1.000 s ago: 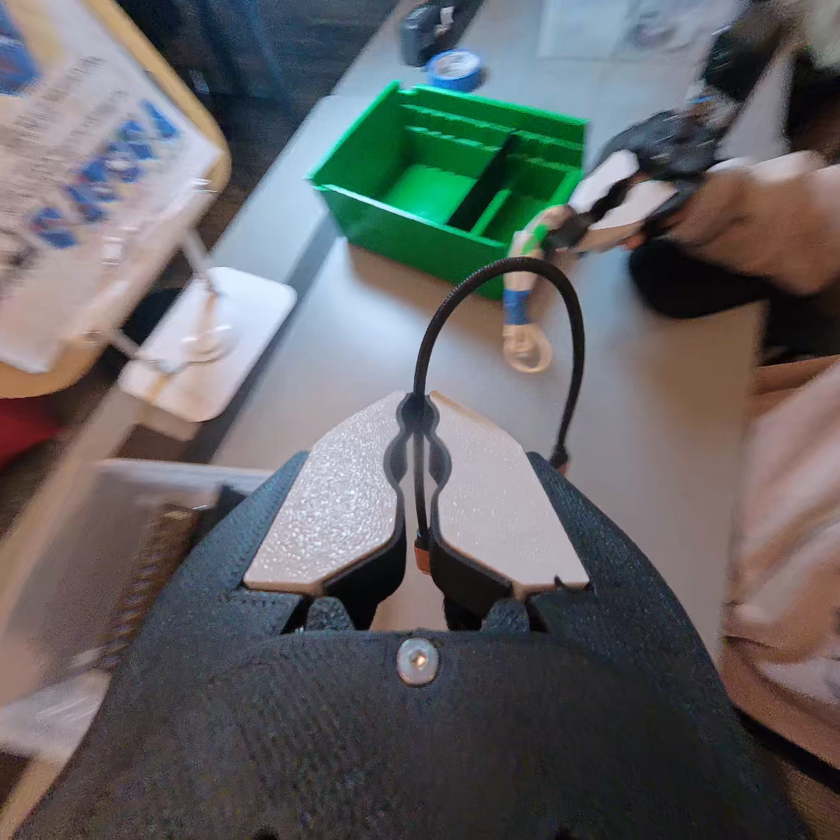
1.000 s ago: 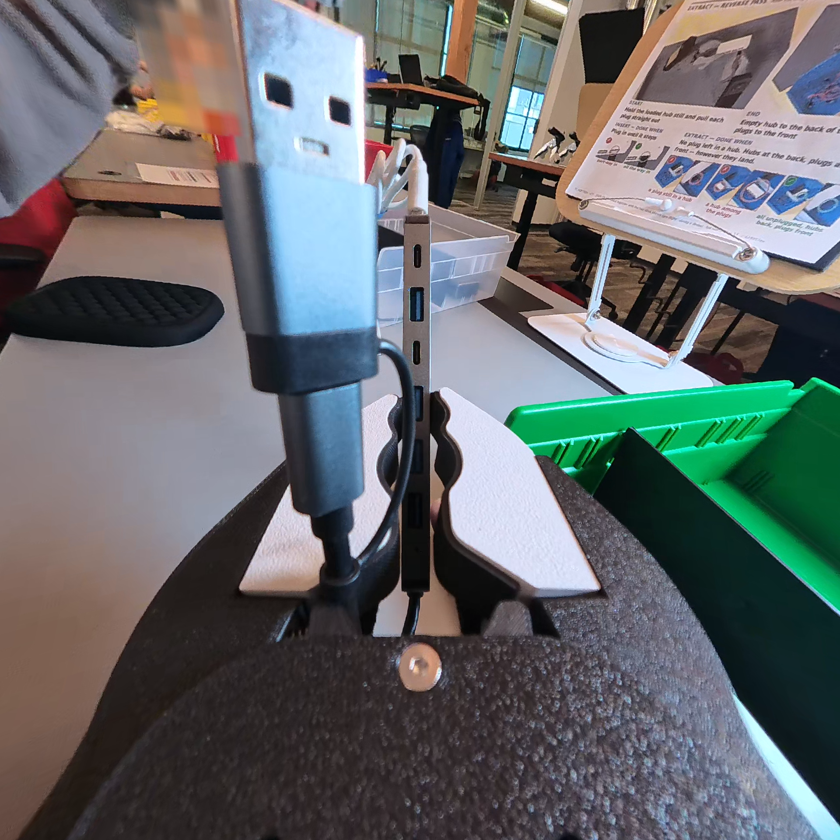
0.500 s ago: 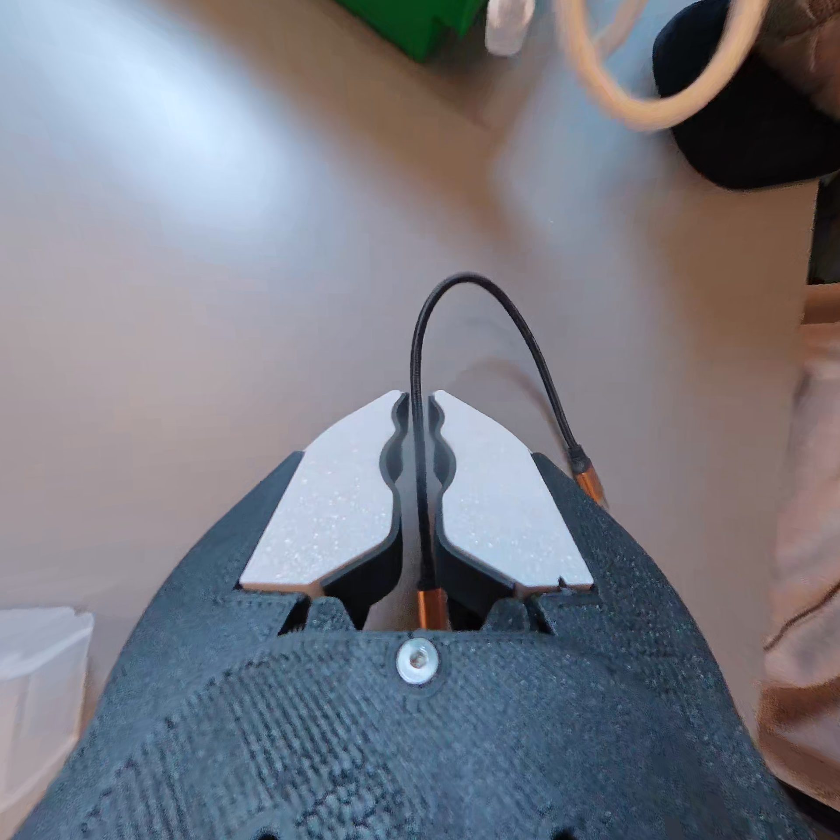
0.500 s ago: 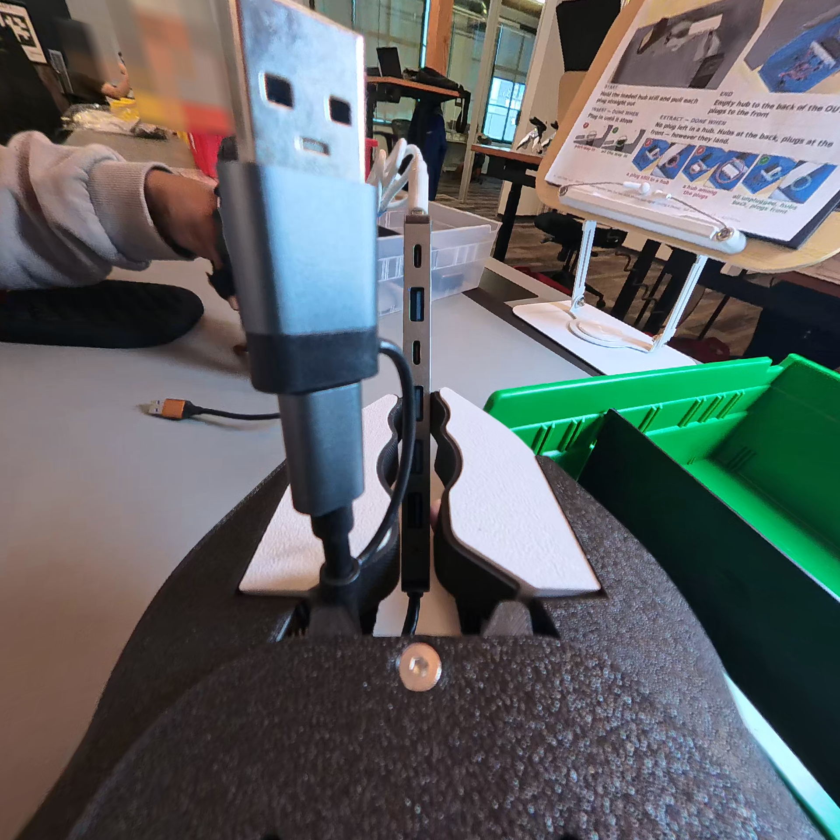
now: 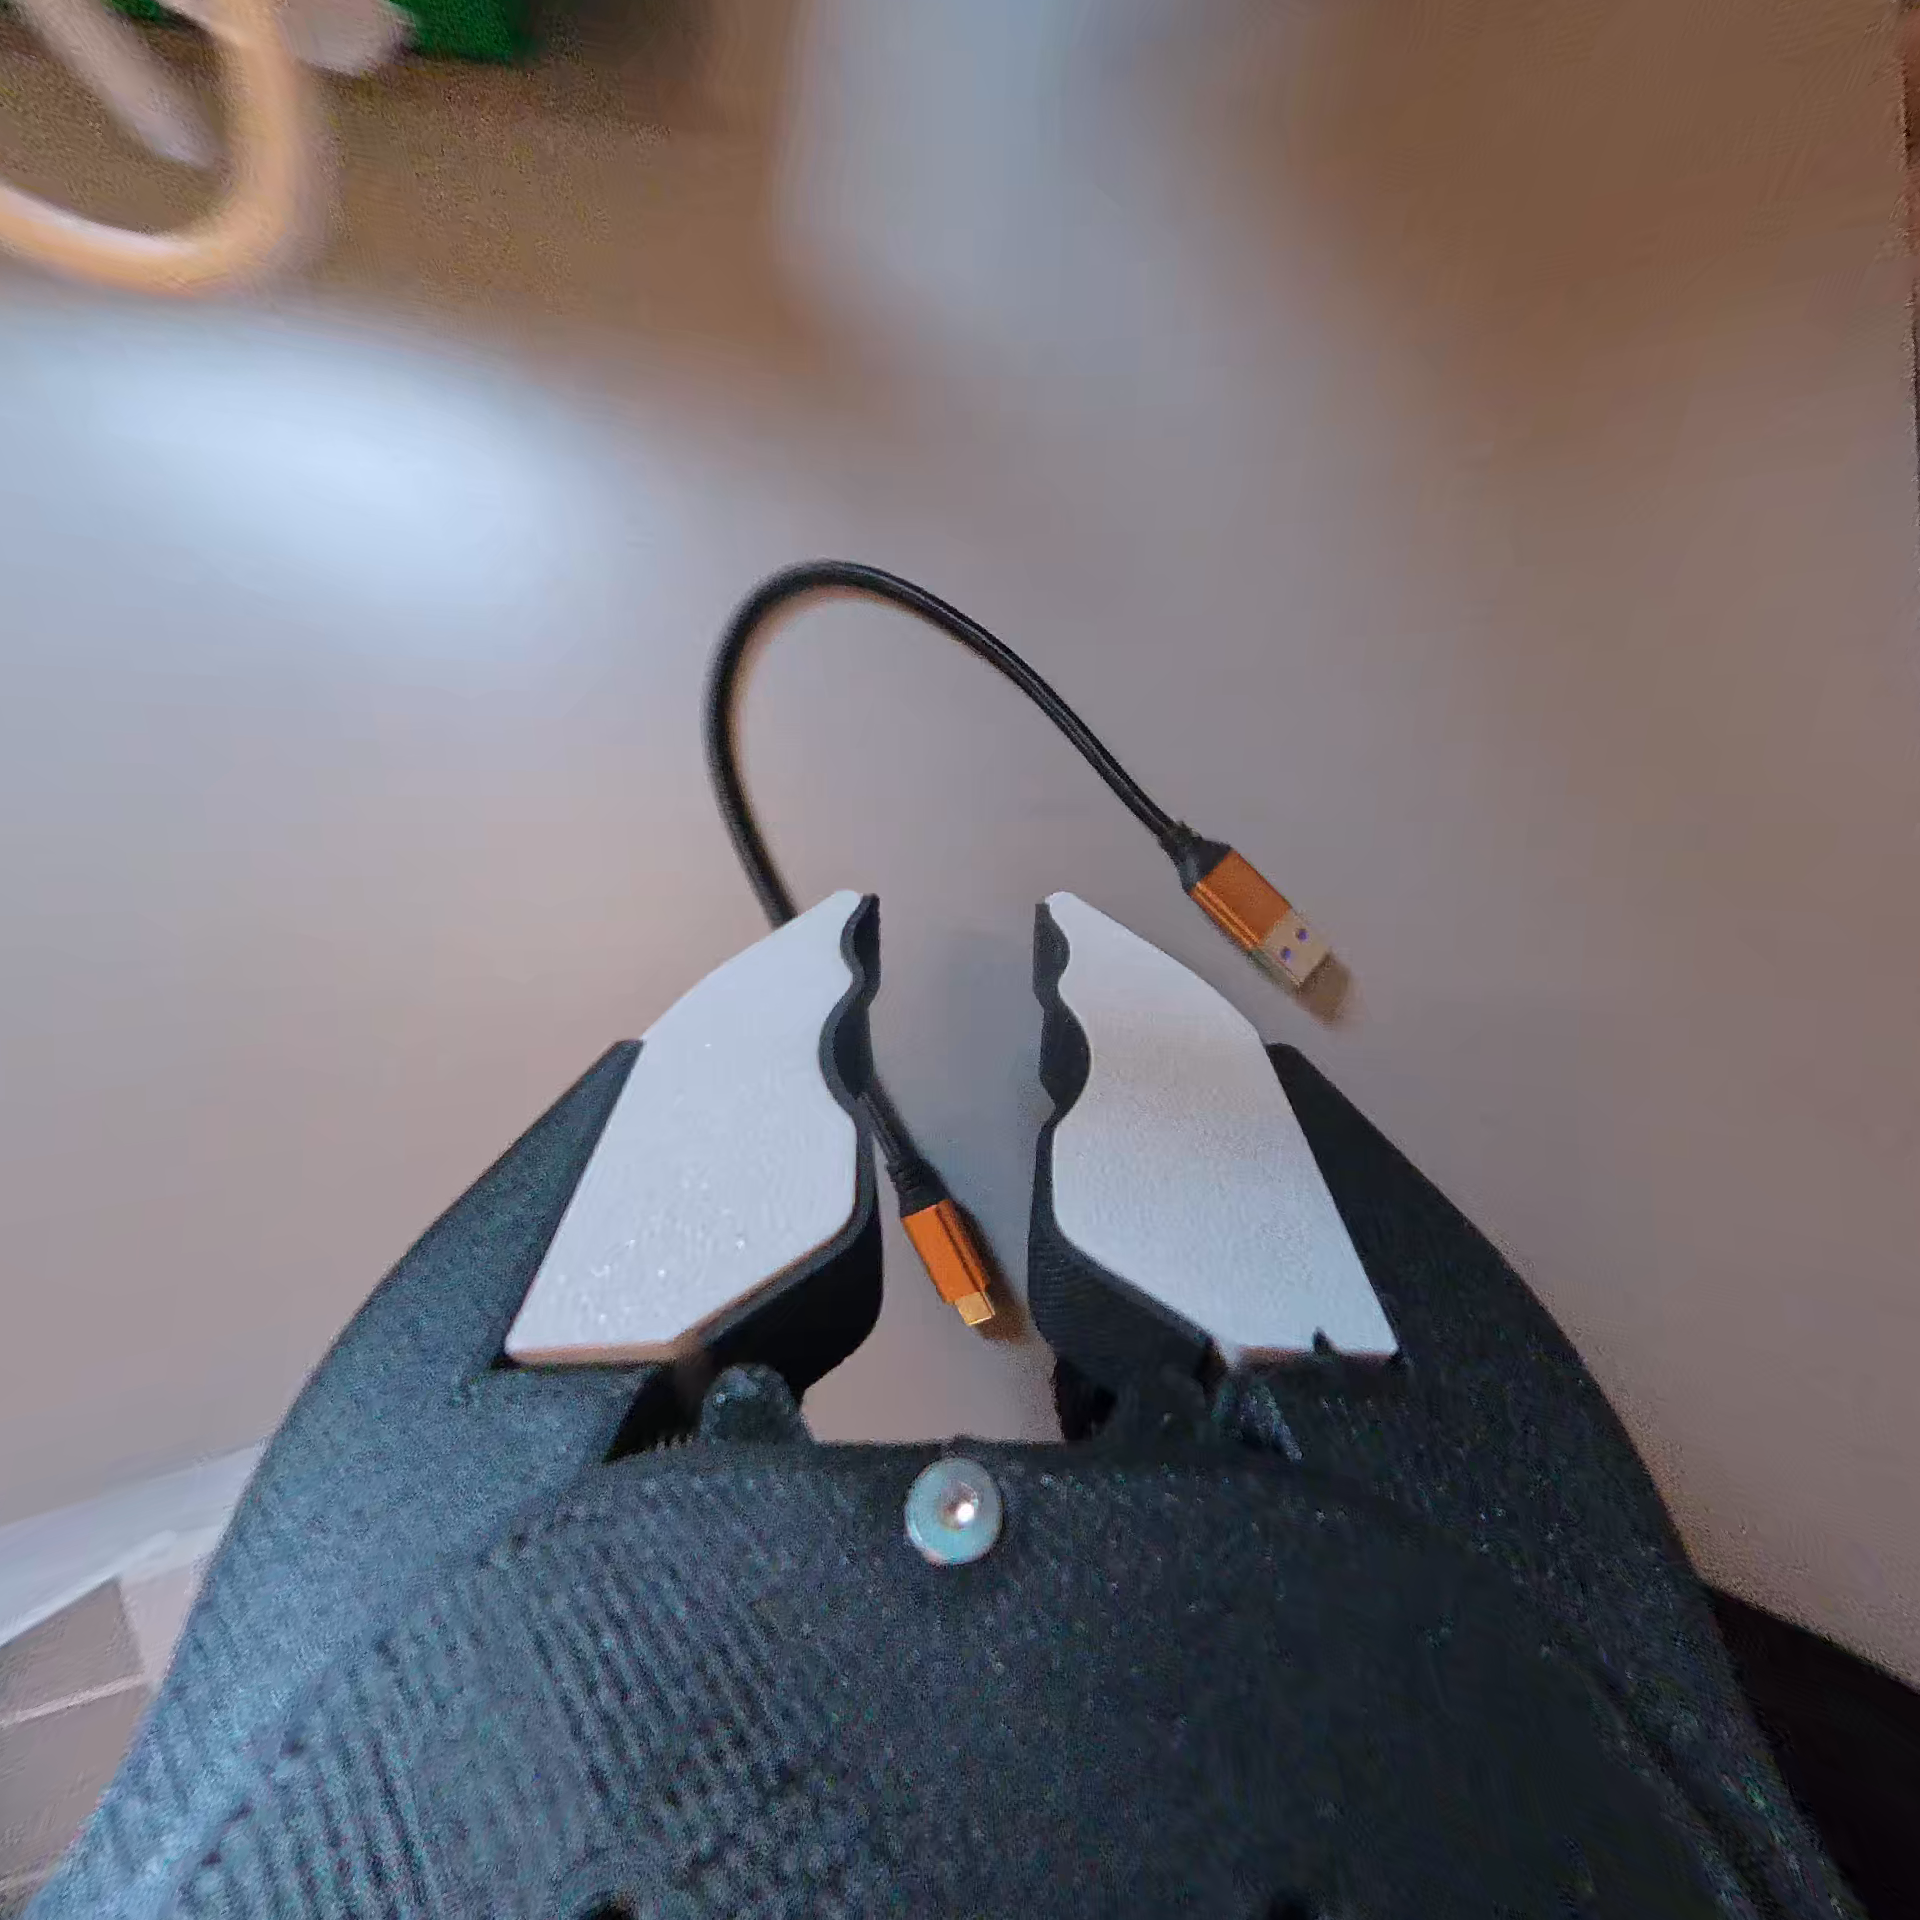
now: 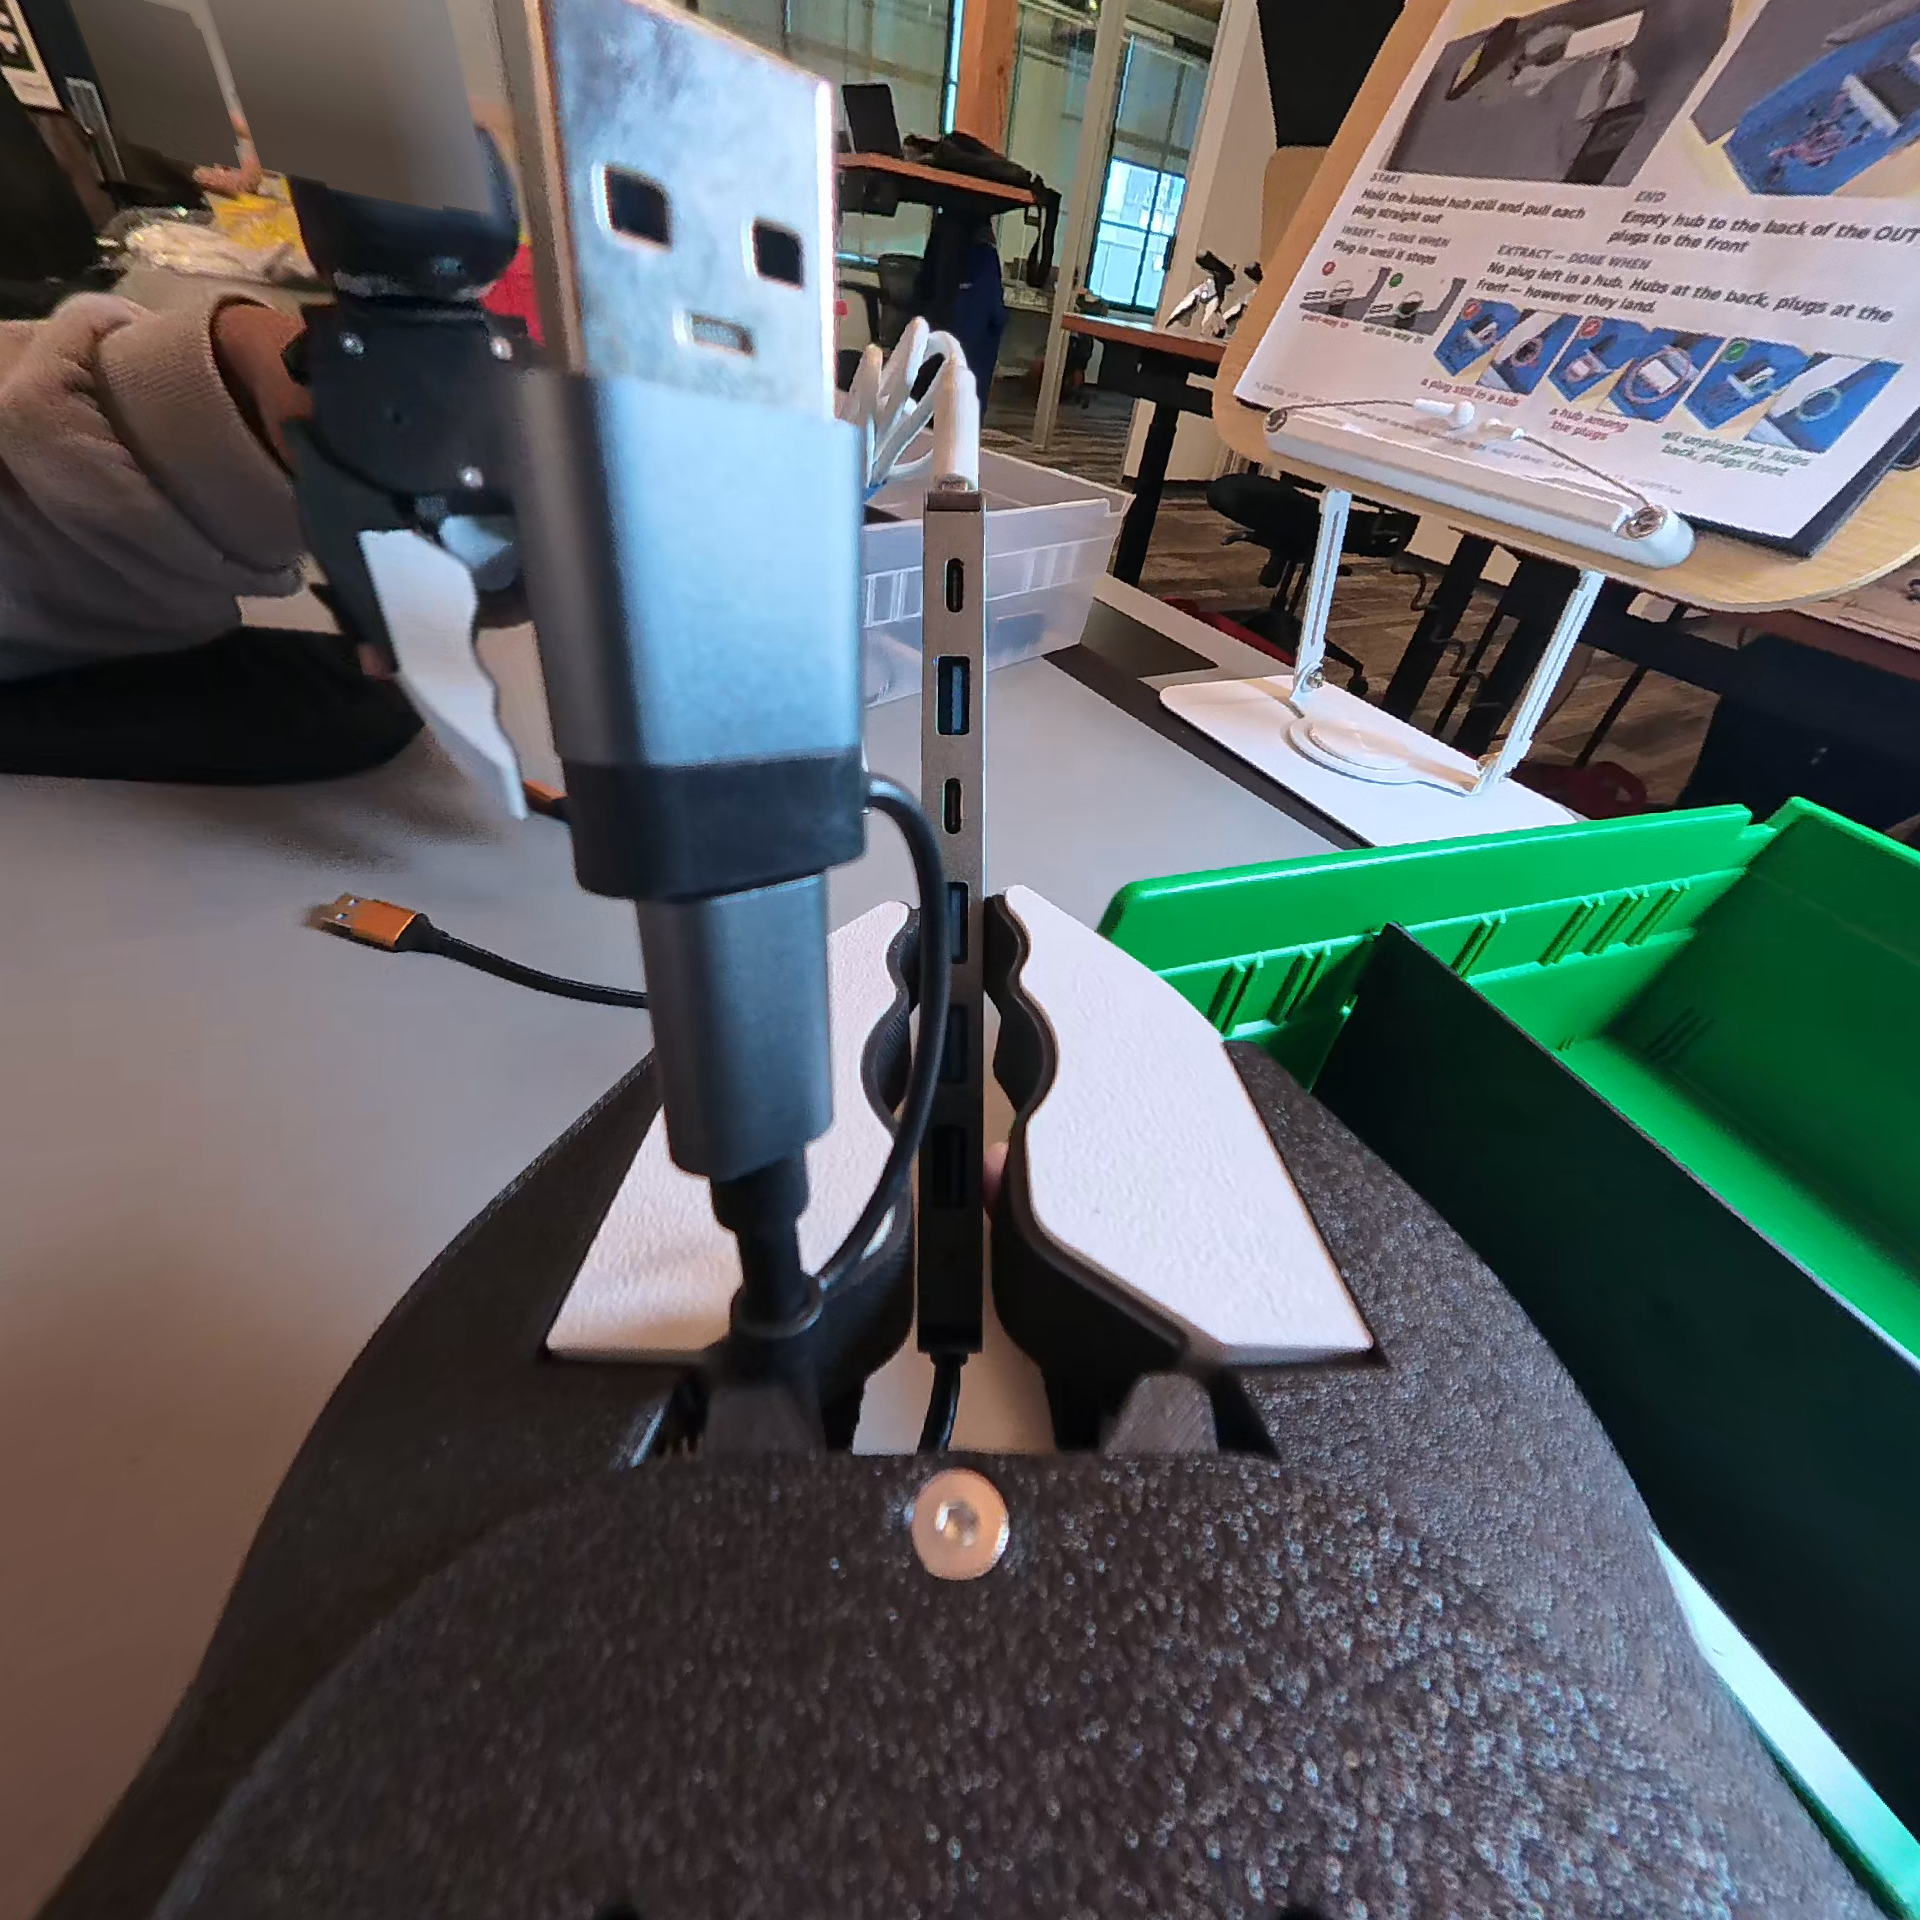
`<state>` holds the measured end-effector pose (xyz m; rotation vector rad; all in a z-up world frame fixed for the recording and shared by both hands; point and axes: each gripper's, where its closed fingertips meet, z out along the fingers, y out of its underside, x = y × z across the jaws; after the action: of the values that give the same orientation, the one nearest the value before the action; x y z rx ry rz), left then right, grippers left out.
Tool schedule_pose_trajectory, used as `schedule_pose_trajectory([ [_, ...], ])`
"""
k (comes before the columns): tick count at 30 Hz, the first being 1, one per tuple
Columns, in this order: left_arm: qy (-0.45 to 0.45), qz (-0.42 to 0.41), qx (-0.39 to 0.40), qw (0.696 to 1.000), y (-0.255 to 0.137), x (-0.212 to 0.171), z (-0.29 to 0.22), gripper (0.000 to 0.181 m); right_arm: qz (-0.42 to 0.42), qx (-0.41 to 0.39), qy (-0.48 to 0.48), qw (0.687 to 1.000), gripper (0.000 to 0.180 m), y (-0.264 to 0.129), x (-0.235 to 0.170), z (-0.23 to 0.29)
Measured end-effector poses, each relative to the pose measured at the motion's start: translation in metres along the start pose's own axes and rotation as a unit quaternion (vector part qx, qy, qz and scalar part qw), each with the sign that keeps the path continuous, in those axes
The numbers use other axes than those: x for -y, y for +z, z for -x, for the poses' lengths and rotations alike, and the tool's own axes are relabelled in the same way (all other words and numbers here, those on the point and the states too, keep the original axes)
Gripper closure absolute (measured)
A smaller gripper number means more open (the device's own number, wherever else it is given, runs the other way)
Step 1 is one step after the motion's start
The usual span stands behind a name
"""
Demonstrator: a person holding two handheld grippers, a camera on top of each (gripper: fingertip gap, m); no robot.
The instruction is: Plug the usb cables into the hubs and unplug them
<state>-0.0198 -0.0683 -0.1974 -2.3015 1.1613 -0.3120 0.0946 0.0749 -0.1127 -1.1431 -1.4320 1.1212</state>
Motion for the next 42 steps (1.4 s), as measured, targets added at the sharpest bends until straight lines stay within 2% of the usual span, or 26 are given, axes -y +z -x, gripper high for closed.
schedule_pose_trajectory([
  [2, 0.03, 0.033, 0.002, 0.999, 0.007, -0.013, -0.004, 0.151, 0.002, 0.0, -0.003, 1.0, 0.17, 0.001, -0.001, 0.001],
  [4, 0.058, 0.067, -0.009, 0.996, 0.009, -0.024, -0.01, 0.142, 0.005, 0.0, -0.003, 1.0, 0.169, 0.001, -0.002, 0.001],
  [7, 0.109, 0.088, -0.07, 0.988, 0.009, -0.032, -0.039, 0.145, 0.005, -0.003, -0.004, 1.0, 0.17, 0.001, -0.002, 0.0],
  [10, 0.123, 0.101, -0.091, 0.983, 0.014, -0.035, -0.054, 0.153, 0.004, -0.007, -0.004, 1.0, 0.17, -0.001, -0.001, -0.002],
  [13, 0.137, 0.058, -0.113, 0.982, 0.022, -0.019, -0.068, 0.16, 0.003, -0.007, -0.004, 1.0, 0.17, -0.001, -0.001, -0.002],
  [17, 0.165, -0.024, -0.09, 0.982, 0.042, 0.018, -0.073, 0.16, 0.003, -0.01, -0.011, 1.0, 0.17, -0.002, 0.001, -0.001],
  [22, 0.208, -0.088, -0.059, 0.972, 0.023, 0.051, -0.06, 0.156, -0.005, -0.021, -0.004, 1.0, 0.17, -0.005, 0.003, -0.008],
  [27, 0.293, -0.011, -0.071, 0.953, 0.036, 0.046, -0.043, 0.154, 0.001, -0.031, -0.002, 1.0, 0.17, -0.007, -0.001, -0.015],
  [31, 0.352, 0.038, -0.12, 0.927, 0.06, 0.044, -0.046, 0.149, 0.013, -0.043, -0.044, 0.998, 0.17, -0.009, -0.005, -0.017],
  [32, 0.359, 0.039, -0.135, 0.923, 0.064, 0.046, -0.05, 0.153, 0.014, -0.041, -0.056, 0.998, 0.169, -0.01, -0.006, -0.017],
  [35, 0.364, 0.042, -0.16, 0.917, 0.07, 0.052, -0.057, 0.16, 0.007, -0.027, -0.088, 0.996, 0.169, -0.01, -0.005, -0.009],
  [37, 0.346, 0.039, -0.156, 0.924, 0.073, 0.056, -0.058, 0.163, 0.005, -0.019, -0.098, 0.995, 0.169, -0.009, -0.004, -0.005],
  [39, 0.295, 0.031, -0.126, 0.946, 0.078, 0.063, -0.052, 0.166, 0.013, -0.02, -0.111, 0.994, 0.169, -0.008, -0.005, -0.003],
  [42, 0.169, 0.019, -0.073, 0.983, 0.078, 0.071, -0.041, 0.167, 0.041, -0.03, -0.136, 0.989, 0.169, -0.005, -0.013, -0.003],
])
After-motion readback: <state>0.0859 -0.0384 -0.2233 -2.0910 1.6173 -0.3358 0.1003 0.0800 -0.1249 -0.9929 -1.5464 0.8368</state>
